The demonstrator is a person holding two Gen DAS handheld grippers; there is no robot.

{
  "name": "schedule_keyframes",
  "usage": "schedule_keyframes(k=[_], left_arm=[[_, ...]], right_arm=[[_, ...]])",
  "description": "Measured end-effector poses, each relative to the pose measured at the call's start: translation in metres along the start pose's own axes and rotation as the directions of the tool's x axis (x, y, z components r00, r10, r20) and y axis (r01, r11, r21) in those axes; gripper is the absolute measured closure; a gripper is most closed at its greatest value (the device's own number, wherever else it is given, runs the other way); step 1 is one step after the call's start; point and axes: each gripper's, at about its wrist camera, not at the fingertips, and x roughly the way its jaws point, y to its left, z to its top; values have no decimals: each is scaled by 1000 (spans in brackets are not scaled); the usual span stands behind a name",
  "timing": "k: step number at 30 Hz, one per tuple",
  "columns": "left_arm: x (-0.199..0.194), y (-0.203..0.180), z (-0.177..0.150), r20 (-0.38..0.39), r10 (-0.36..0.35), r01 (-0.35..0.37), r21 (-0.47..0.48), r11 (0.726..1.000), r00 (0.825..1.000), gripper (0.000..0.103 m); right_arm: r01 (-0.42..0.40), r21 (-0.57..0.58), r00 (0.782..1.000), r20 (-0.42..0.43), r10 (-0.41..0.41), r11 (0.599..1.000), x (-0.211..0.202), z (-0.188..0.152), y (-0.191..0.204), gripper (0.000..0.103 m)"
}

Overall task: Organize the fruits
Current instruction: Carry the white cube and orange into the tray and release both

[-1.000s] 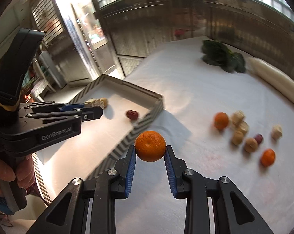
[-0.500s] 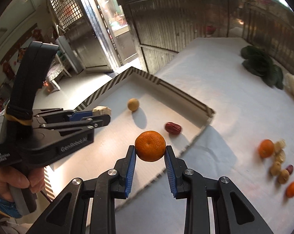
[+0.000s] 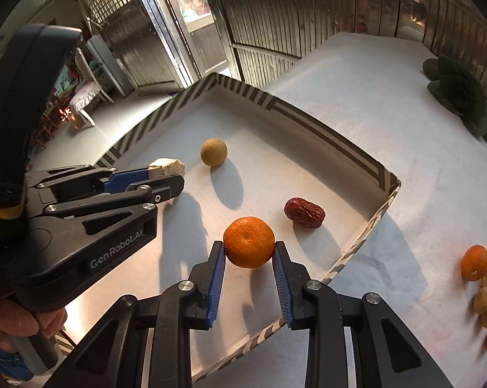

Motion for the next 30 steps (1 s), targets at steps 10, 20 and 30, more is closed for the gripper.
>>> schedule_keyframes(k=[10, 20, 30], left_arm=[[4, 0, 1, -15, -2, 2, -6, 1000, 1000, 83], [-1, 2, 0, -18, -18, 18, -30, 999, 1000, 51], [-35, -13, 0, 68, -18, 18, -2, 1000, 998, 39]], right_arm=[[29, -46, 999, -17, -29, 999, 7, 5, 10, 71], [6, 9, 999, 47, -6, 1000, -22, -5, -3, 63], [8, 83, 991, 134, -19, 996, -66, -29, -21, 63]])
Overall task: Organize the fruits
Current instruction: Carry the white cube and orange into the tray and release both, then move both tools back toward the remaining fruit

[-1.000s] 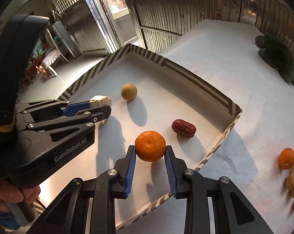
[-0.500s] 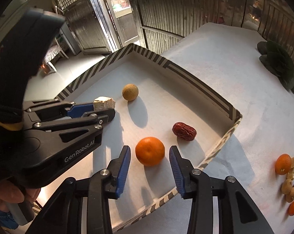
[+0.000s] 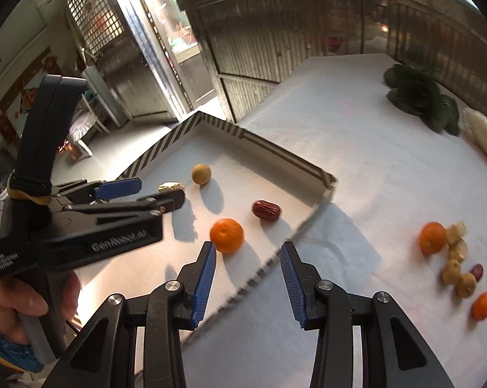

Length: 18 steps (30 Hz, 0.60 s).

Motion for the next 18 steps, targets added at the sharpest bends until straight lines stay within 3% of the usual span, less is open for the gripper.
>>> schedule_keyframes(k=[8, 18], left_arm=[[-24, -35, -1, 40, -55, 52, 58, 997, 998, 39], [-28, -111, -5, 6, -153, 149, 178, 973, 988, 39]], right_arm=[[54, 95, 997, 56, -60, 994, -36, -26, -37, 63], [158, 267, 984, 40, -174, 951, -72, -78, -106, 63]])
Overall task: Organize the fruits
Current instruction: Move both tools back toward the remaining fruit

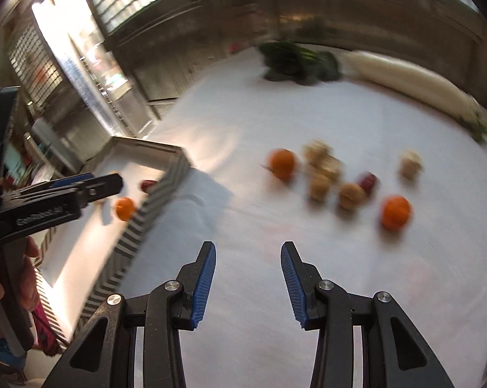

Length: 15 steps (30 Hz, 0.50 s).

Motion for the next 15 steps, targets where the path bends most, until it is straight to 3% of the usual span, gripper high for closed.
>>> schedule_keyframes(k=[7, 15], left_arm=[[17, -45, 5, -32, -46, 49, 79, 996, 998, 39], [51, -83, 18, -76, -105, 117, 166, 979, 992, 39]], right_arm=[[63, 107, 998, -1, -63, 992, -13, -20, -54, 62], [81, 166, 997, 6, -83, 983, -21, -28, -85, 62]])
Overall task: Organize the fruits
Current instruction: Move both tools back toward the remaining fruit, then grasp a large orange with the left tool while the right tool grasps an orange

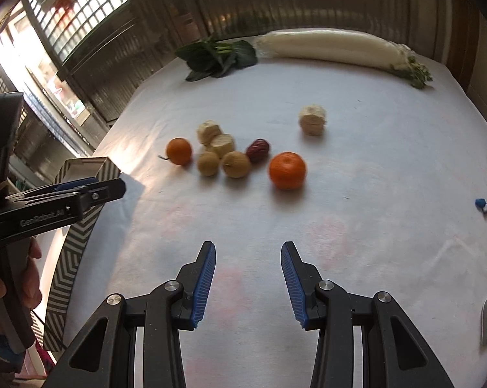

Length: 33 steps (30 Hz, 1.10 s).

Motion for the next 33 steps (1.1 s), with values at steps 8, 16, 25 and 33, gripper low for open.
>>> schedule_keyframes(k=[8, 16, 25, 33], left_arm=[[35, -13, 27, -27, -35, 37, 82, 996, 999, 39], [53, -22, 42, -43, -45, 51, 151, 987, 998, 39], [69, -20, 50, -60, -56, 65, 158, 985, 997, 39], [65, -16, 46, -55, -78, 85, 151, 985, 995, 72]], right_arm=[[17, 35, 1000, 15, -17, 999, 8, 8, -20, 62], [33, 21, 999, 25, -33, 999, 28, 34, -30, 61], [23, -23, 1000, -7, -23, 999, 54, 54, -30, 61], [23, -32, 1000, 2, -23, 999, 55, 55, -26, 72]])
